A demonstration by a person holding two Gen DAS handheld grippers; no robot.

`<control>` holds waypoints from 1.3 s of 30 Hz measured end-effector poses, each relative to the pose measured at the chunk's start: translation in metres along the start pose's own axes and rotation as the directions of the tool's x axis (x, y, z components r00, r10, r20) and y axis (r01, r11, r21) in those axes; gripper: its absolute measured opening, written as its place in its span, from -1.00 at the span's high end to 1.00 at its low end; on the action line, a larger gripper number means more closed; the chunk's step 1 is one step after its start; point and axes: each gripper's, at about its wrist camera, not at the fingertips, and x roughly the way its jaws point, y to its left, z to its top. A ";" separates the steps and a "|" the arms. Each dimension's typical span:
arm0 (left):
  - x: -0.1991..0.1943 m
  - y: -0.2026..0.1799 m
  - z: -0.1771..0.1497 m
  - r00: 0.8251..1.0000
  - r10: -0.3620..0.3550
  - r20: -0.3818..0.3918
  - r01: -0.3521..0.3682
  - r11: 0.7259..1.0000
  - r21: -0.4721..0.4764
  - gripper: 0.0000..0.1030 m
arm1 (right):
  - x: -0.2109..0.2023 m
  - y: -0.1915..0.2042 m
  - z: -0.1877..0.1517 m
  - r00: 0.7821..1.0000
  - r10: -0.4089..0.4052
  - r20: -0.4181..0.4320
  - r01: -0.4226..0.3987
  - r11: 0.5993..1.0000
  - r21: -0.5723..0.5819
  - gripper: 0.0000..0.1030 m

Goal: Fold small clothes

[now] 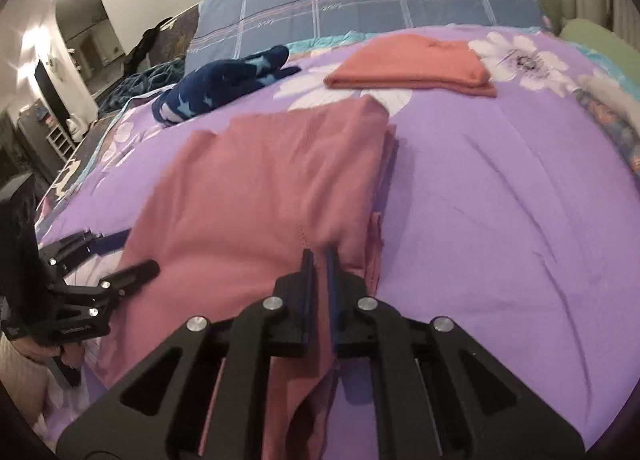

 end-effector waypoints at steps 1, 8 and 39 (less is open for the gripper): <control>-0.004 0.002 0.000 1.000 -0.002 0.003 0.002 1.000 -0.015 -0.27 | -0.010 0.008 0.000 0.999 0.011 0.031 -0.010 1.000 -0.007 0.73; -0.025 -0.002 -0.029 1.000 -0.026 -0.005 0.026 1.000 0.006 -0.28 | -0.033 0.018 -0.037 0.996 0.085 -0.008 -0.085 0.996 -0.003 0.65; -0.049 -0.006 -0.029 0.993 -0.113 -0.037 0.113 0.994 -0.003 -0.37 | -0.061 -0.011 -0.041 0.999 0.042 0.003 -0.042 0.990 0.133 0.02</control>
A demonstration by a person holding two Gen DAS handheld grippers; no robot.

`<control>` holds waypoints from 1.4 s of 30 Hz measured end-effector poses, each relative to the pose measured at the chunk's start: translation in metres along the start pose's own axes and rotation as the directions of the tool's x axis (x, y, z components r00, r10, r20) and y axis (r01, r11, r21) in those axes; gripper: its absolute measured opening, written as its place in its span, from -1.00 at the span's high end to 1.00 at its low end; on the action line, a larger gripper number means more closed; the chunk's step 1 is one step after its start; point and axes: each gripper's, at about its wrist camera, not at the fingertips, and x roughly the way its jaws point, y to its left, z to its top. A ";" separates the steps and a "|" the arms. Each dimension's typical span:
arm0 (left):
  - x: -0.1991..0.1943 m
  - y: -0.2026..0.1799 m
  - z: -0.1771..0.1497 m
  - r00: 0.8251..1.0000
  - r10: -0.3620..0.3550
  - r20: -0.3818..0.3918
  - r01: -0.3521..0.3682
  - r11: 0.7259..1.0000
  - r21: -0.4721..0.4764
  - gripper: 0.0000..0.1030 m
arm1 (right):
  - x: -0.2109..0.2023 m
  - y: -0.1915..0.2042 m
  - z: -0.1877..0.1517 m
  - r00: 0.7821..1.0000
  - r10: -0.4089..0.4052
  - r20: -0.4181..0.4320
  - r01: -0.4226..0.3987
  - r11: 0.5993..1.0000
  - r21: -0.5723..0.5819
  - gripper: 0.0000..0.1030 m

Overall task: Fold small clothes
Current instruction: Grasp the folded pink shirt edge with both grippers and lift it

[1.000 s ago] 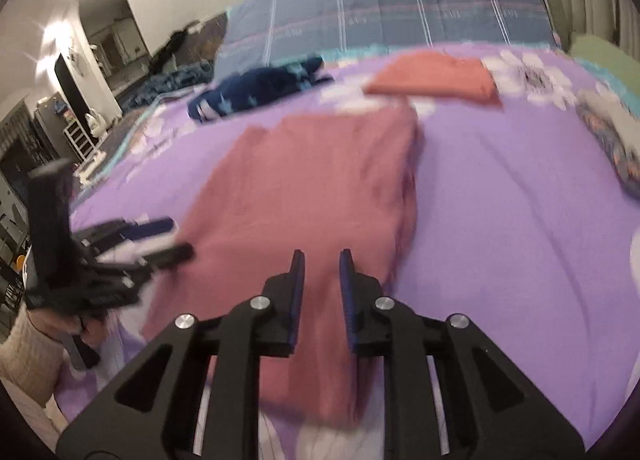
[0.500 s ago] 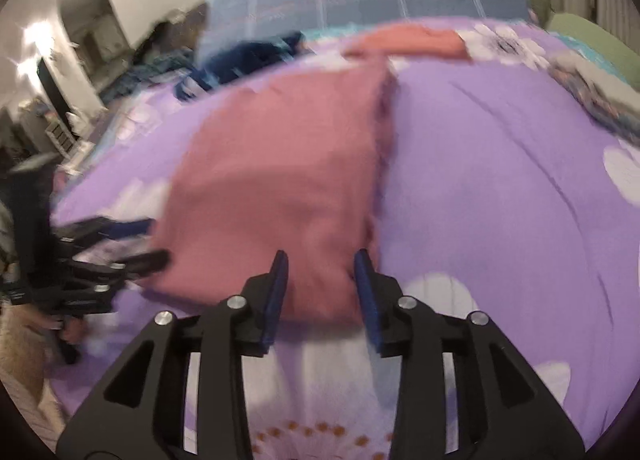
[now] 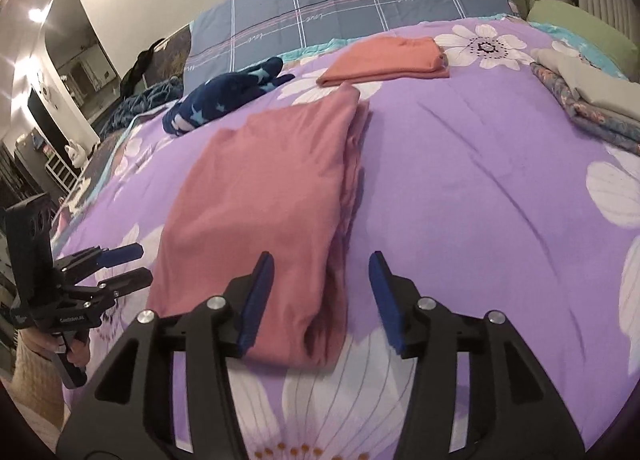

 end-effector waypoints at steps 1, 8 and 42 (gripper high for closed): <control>0.003 0.002 0.004 1.000 -0.004 0.002 0.004 1.000 -0.002 -0.38 | 0.005 -0.003 0.006 1.000 0.000 -0.006 0.000 1.000 0.007 0.01; 0.042 0.021 0.023 0.998 -0.027 -0.057 0.023 0.997 -0.072 -0.47 | 0.036 -0.011 0.023 0.996 0.049 -0.078 -0.045 0.998 0.044 -0.04; 0.098 0.036 0.099 0.992 -0.128 0.016 0.129 0.990 -0.057 0.58 | 0.109 0.011 0.101 0.990 0.136 -0.047 -0.137 0.991 -0.008 0.70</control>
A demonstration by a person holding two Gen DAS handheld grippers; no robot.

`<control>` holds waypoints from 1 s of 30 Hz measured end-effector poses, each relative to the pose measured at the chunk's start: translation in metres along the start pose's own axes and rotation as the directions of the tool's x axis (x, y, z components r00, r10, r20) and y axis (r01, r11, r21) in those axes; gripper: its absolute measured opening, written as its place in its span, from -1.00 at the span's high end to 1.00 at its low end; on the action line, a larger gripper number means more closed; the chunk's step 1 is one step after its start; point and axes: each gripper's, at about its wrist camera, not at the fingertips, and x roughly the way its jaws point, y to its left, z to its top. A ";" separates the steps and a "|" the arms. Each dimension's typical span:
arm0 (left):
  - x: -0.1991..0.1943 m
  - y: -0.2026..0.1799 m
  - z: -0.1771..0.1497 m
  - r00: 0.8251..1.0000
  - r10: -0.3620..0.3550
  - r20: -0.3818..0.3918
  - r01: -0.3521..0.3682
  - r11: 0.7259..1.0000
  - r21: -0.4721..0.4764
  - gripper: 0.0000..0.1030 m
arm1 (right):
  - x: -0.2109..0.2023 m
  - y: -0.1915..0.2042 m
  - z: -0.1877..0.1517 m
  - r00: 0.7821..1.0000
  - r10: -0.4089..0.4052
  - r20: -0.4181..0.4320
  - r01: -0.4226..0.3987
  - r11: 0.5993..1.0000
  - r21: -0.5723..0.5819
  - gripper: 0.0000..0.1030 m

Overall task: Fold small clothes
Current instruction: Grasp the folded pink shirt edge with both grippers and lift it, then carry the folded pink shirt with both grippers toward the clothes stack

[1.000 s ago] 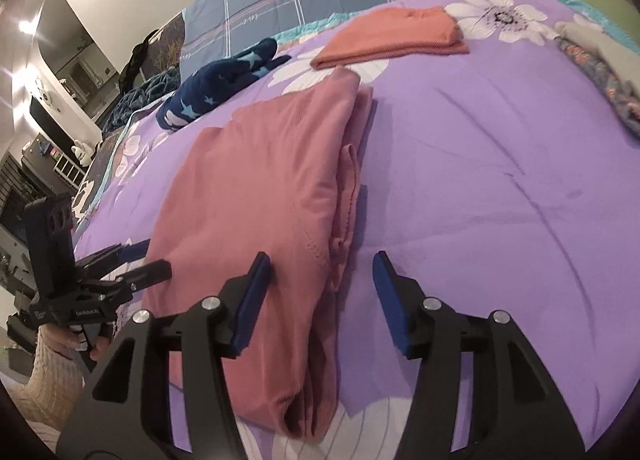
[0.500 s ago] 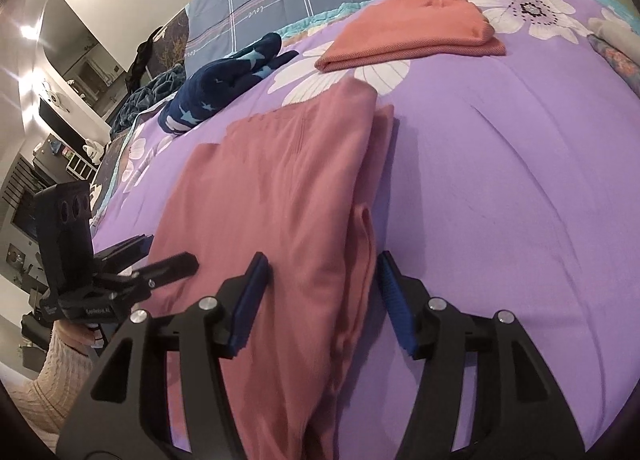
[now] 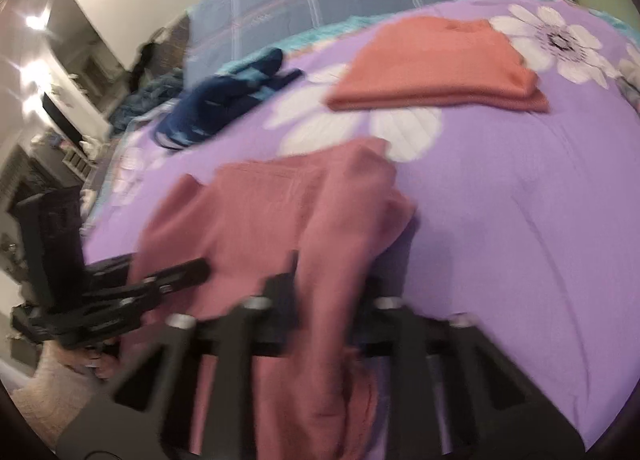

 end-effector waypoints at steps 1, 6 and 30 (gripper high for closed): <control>-0.008 -0.004 0.000 1.000 0.005 0.023 -0.005 1.000 0.017 0.59 | -0.011 0.010 0.000 0.999 -0.007 0.039 0.008 1.000 -0.029 0.70; -0.060 -0.035 0.010 0.990 0.011 0.143 -0.025 0.995 0.095 0.60 | -0.066 0.042 -0.006 0.983 -0.028 0.181 0.046 0.994 -0.095 0.70; -0.164 -0.243 0.020 0.928 -0.132 0.349 -0.028 0.908 0.419 0.65 | -0.327 0.081 -0.083 0.729 -0.268 0.630 0.422 0.900 -0.105 0.71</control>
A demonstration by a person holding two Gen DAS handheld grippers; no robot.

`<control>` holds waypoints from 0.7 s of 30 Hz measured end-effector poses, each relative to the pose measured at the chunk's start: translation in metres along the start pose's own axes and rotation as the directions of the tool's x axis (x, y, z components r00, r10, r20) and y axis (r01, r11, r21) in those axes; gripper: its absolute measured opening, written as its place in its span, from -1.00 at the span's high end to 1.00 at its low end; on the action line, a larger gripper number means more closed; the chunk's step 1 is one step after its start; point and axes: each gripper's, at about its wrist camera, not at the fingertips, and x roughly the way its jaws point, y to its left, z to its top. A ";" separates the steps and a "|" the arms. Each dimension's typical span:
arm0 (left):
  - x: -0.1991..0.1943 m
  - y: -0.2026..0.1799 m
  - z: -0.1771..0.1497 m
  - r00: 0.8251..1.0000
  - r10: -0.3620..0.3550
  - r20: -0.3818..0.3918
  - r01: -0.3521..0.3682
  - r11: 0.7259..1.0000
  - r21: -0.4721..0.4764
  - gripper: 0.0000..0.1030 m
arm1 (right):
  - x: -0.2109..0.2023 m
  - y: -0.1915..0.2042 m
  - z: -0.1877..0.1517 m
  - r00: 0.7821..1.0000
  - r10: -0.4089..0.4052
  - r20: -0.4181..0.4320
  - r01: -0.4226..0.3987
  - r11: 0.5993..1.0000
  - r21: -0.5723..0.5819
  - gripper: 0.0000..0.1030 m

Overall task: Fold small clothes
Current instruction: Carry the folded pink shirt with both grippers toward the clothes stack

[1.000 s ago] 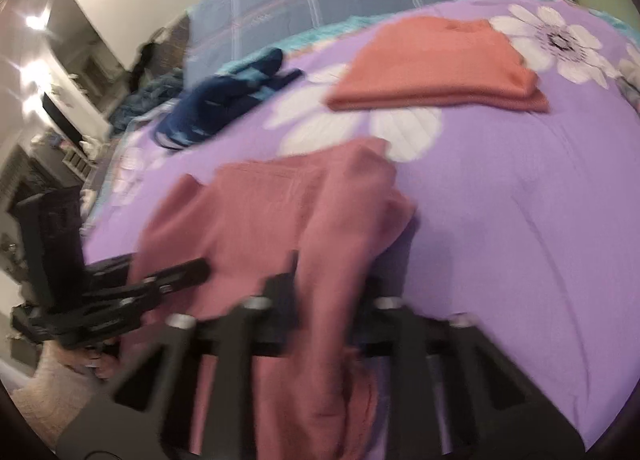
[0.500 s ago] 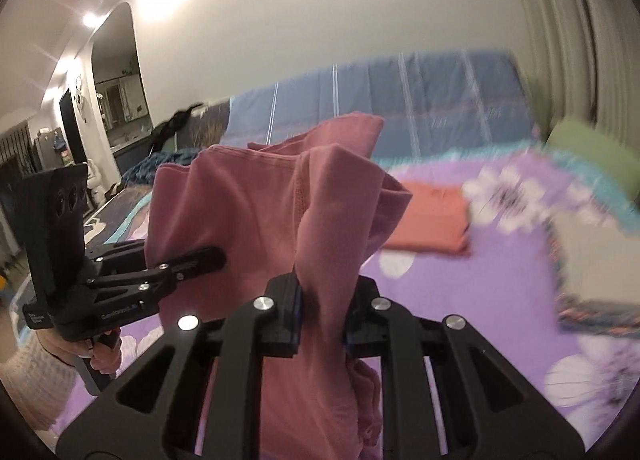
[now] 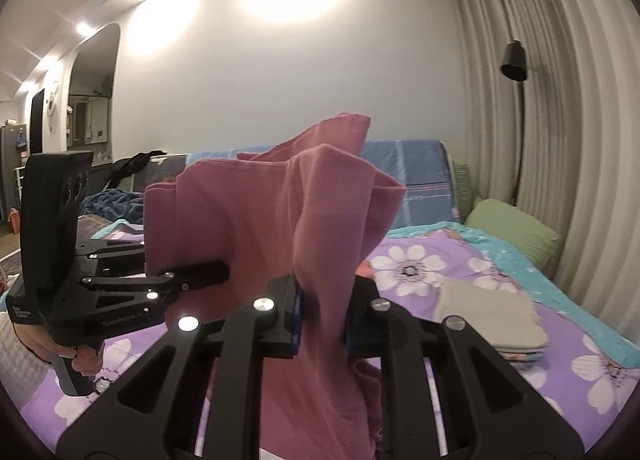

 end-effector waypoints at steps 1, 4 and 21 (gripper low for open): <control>0.005 -0.005 0.002 1.000 -0.010 -0.004 0.010 1.000 0.005 0.65 | -0.003 -0.009 0.000 1.000 -0.009 -0.002 0.010 1.000 0.010 0.70; 0.019 -0.019 0.011 0.999 -0.034 -0.009 0.035 0.999 0.032 0.65 | -0.007 -0.035 0.001 0.999 -0.041 -0.002 0.041 0.998 0.042 0.71; 0.163 -0.098 0.119 0.988 -0.153 -0.033 0.156 0.977 0.146 0.65 | 0.059 -0.190 0.047 0.961 -0.275 -0.021 0.275 0.949 0.151 0.70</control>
